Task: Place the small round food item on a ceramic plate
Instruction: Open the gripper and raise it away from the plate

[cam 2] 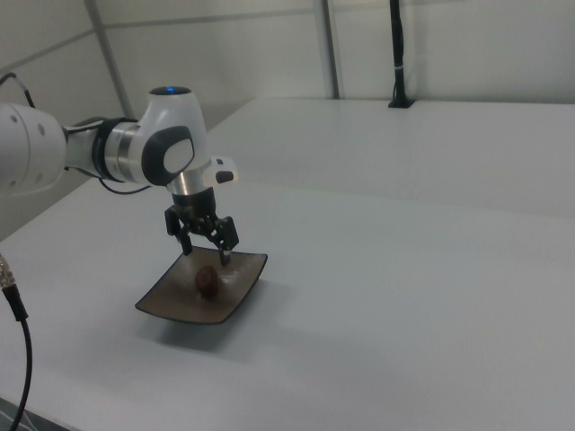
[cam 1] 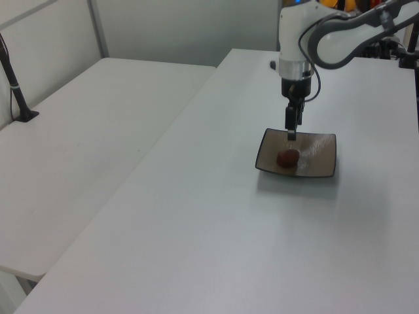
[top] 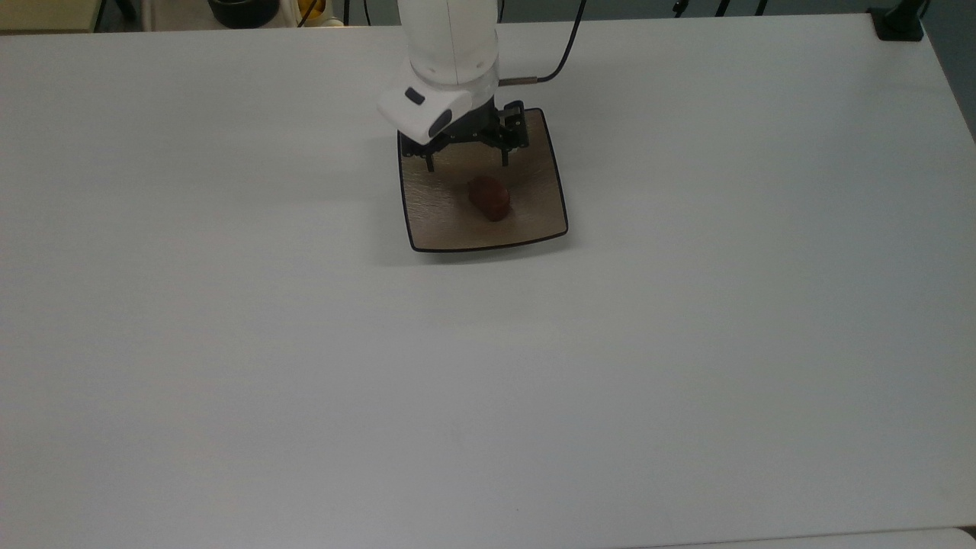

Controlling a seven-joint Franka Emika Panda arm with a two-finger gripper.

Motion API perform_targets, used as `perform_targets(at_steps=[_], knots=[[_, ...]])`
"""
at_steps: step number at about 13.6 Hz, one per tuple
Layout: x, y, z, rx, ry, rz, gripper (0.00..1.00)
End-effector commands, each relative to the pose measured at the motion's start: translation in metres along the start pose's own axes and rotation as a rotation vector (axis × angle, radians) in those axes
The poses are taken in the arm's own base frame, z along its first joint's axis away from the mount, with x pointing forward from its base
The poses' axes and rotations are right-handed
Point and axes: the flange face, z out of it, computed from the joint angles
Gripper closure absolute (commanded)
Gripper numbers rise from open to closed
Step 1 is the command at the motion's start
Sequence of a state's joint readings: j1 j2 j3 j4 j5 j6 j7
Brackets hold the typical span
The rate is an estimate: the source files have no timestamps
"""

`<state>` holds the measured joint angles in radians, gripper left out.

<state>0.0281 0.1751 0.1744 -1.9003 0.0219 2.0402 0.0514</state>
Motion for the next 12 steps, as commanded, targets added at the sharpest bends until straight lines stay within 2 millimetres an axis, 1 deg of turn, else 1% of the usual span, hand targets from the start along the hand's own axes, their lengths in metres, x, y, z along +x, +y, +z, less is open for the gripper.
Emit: perform_targets(at_steps=[1,2,3,4,6,7,9,10,11,12], knots=[[-0.002,-0.015,-0.062,0.01,0.051,0.124,0.0],[0.001,-0.023,-0.076,0.002,0.067,0.131,0.0],[0.005,-0.028,-0.095,0.003,0.099,0.15,0.0],[0.005,-0.028,-0.106,0.001,0.106,0.161,0.0],[0.001,-0.029,-0.117,-0.022,0.075,0.159,0.0],[-0.005,-0.027,-0.12,-0.036,0.029,0.158,0.0],[-0.024,-0.02,-0.136,-0.05,-0.01,0.163,0.0],[-0.033,-0.014,-0.144,-0.054,-0.001,0.172,0.0],[-0.038,-0.007,-0.146,-0.054,0.015,0.184,0.0],[-0.037,0.009,-0.151,-0.049,0.043,0.214,0.0]])
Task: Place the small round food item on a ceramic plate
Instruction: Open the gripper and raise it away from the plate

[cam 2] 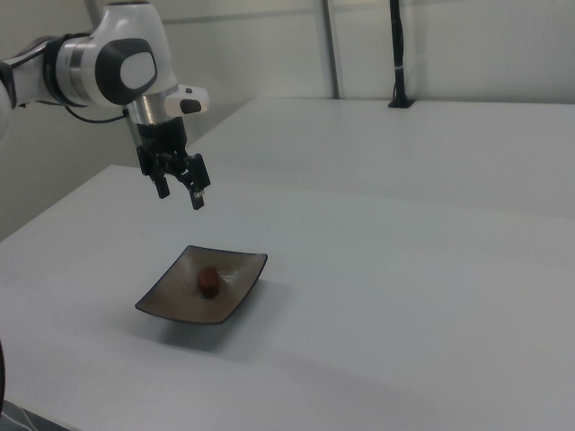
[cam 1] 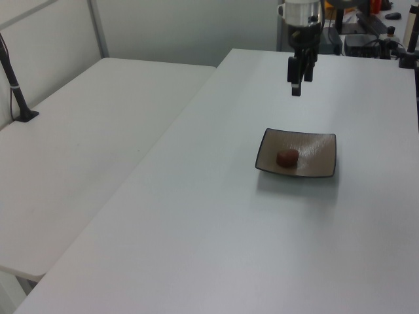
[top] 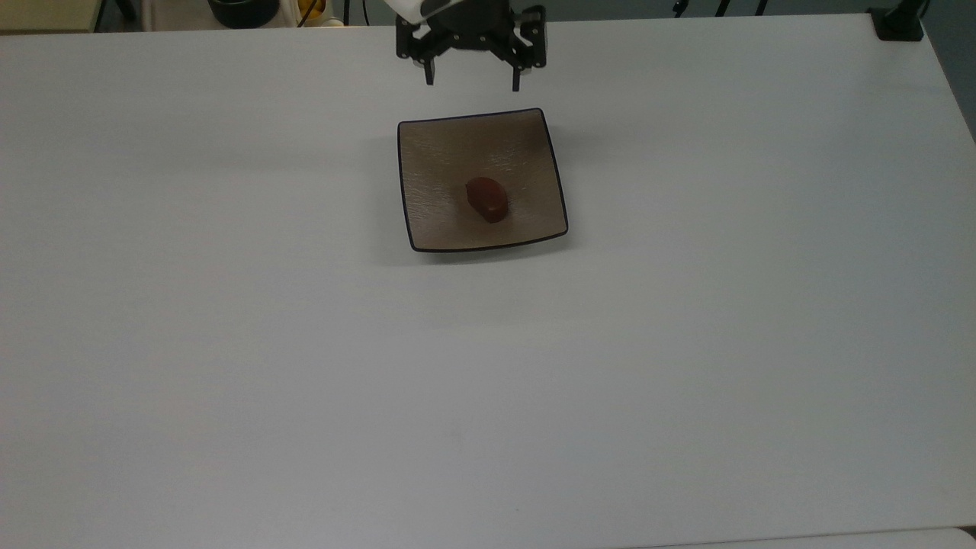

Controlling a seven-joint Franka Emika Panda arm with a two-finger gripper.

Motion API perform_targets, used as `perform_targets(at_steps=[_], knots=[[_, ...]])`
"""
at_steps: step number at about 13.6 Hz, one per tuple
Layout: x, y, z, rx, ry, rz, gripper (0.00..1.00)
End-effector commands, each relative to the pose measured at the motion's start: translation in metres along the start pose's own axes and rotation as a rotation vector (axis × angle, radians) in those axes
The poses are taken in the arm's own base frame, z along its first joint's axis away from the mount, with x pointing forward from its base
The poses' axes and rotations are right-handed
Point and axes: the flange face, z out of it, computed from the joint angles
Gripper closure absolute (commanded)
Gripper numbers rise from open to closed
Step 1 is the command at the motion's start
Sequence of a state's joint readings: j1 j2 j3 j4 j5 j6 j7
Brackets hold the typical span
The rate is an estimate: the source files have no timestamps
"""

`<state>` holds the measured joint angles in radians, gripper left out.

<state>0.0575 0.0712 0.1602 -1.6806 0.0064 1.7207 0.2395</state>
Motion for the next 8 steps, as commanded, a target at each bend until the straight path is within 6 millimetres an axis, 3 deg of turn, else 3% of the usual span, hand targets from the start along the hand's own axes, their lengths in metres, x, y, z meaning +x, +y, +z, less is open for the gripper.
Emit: perform_targets(at_steps=[1,3,8], knots=[[-0.0125,0.0373,-0.0185,-0.013,0.046,0.068,0.0],[-0.0133,0.0467,-0.0219,-0.001,0.046,0.044,0.0],[-0.0208,0.0435,-0.022,-0.001,0.04,0.032,0.0]])
